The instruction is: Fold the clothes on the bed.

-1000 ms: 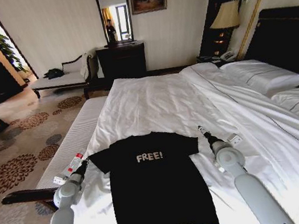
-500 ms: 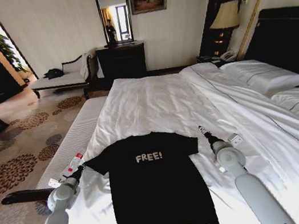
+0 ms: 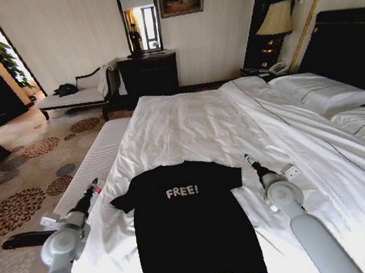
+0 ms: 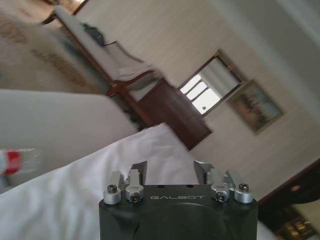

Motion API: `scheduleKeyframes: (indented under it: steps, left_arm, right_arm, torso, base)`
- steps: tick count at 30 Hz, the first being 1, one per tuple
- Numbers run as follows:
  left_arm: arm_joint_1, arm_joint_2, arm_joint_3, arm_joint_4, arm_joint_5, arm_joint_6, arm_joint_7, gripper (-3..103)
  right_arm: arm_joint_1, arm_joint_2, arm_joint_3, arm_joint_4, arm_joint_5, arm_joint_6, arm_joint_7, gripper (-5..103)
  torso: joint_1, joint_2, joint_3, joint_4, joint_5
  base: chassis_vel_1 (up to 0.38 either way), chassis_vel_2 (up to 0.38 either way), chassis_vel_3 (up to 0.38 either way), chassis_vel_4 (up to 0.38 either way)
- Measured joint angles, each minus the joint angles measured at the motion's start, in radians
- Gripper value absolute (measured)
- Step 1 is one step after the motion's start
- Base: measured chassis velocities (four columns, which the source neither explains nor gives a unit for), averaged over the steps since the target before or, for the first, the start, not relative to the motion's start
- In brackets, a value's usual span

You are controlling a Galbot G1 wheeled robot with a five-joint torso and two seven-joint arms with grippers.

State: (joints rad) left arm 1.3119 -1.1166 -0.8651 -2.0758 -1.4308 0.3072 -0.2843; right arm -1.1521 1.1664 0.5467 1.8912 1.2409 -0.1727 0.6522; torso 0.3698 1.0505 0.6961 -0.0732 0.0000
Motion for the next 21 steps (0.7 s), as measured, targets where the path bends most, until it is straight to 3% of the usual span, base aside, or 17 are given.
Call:
scheduleKeyframes:
  steps: [4,5,6,8,9,13,15,18,19,21]
  left_arm:
    - [0.070,-0.009,-0.040,-0.151,-0.015,0.022,-0.032,74]
    - [0.070,-0.009,-0.040,-0.151,-0.015,0.022,-0.032,74]
    - [0.093,-0.009,-0.035,-0.157,0.040,0.036,-0.044,80]
    - [0.128,-0.008,-0.012,-0.130,0.144,0.046,-0.061,85]
    - [0.167,-0.013,0.024,-0.090,0.198,0.049,-0.077,96]
    - [0.209,-0.055,0.079,-0.001,0.225,0.033,-0.060,100]
    - [0.207,-0.071,0.087,0.029,0.208,0.028,-0.047,100]
    - [0.170,-0.105,0.092,0.117,0.081,0.028,-0.021,100]
    - [0.170,-0.105,0.092,0.117,0.081,0.028,-0.021,100]
    - [0.144,-0.122,0.092,0.157,0.007,0.034,-0.010,100]
  right_arm:
    - [-0.009,0.015,-0.006,-0.005,0.000,0.000,0.010,100]
    - [-0.009,0.015,-0.006,-0.005,0.000,0.000,0.010,100]
    - [-0.012,0.019,-0.007,-0.005,0.000,0.000,0.011,100]
    - [-0.015,0.026,-0.008,-0.004,0.000,0.000,0.013,100]
    - [-0.016,0.034,-0.008,-0.002,0.000,0.000,0.015,100]
    - [-0.018,0.046,-0.008,-0.001,-0.001,-0.001,0.019,100]
    - [-0.020,0.047,-0.008,0.000,-0.001,-0.001,0.021,100]
    - [-0.029,0.046,0.000,0.003,0.000,-0.001,0.026,100]
    - [-0.029,0.046,0.000,0.003,0.000,-0.001,0.026,100]
    - [-0.033,0.043,0.005,0.005,0.002,-0.002,0.029,100]
  torso:
    - [0.000,0.000,0.000,0.0001,0.0006]
    - [0.000,0.000,0.000,0.0001,0.0006]
    - [0.000,0.000,0.000,0.0000,0.0007]
    - [0.000,0.000,0.000,-0.0001,0.0005]
    - [0.000,0.000,0.000,0.0000,-0.0004]
    - [0.000,0.000,0.000,0.0004,-0.0004]
    - [0.000,0.000,0.000,0.0004,-0.0004]
    - [0.000,0.000,0.000,-0.0002,0.0001]
    - [0.000,0.000,0.000,-0.0002,0.0001]
    - [0.000,0.000,0.000,-0.0002,-0.0001]
  base:
    - [0.000,0.000,0.000,0.000]
    - [0.000,0.000,0.000,0.000]
    - [0.000,0.000,0.000,0.000]
    - [0.000,0.000,0.000,0.000]
    - [0.000,0.000,0.000,0.000]
    - [0.000,0.000,0.000,0.000]
    - [0.000,0.000,0.000,0.000]
    - [0.000,0.000,0.000,0.000]
    - [0.000,0.000,0.000,0.000]
    - [0.000,0.000,0.000,0.000]
